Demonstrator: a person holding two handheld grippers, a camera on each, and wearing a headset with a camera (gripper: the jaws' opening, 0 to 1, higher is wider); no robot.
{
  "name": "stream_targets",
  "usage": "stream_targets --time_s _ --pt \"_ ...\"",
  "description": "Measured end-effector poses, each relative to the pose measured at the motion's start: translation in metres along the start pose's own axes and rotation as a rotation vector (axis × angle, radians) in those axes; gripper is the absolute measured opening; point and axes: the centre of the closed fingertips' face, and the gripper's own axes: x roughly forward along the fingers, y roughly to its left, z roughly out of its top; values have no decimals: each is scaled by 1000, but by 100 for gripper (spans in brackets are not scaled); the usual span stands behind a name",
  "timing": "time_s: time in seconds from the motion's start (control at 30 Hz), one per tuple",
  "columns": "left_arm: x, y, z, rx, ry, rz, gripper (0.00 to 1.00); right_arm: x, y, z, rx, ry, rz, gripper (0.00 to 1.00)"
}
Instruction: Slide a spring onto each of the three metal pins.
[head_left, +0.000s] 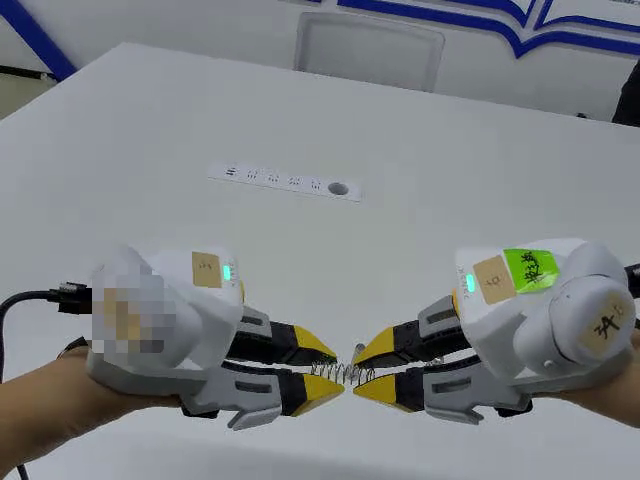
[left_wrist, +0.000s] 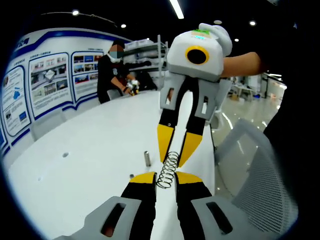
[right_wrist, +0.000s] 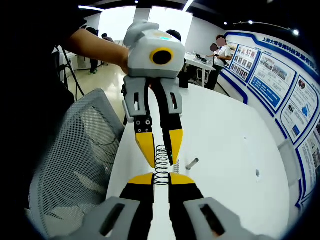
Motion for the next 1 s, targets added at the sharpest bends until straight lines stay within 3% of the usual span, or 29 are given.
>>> stream_targets --time_s 0.13,0.2,0.53,0.6,0.7,1.0 --pt "1 -1 -1 23 11 -3 12 0 0 0 -2 4 -3 11" --pt "0 -2 -2 67 20 0 11 0 0 0 -10 5 -8 11" --pt "-5 -1 1 71 14 -6 10 -1 -1 4 4 -38 -7 17" --pt "-6 0 2 73 12 -9 10 -2 -11 -2 -36 -12 -64 17" --pt "-6 1 4 79 10 -10 10 -2 -8 -3 39 -40 -32 16" --pt "-5 4 6 85 8 -7 10 -10 -11 6 91 -121 -27 12"
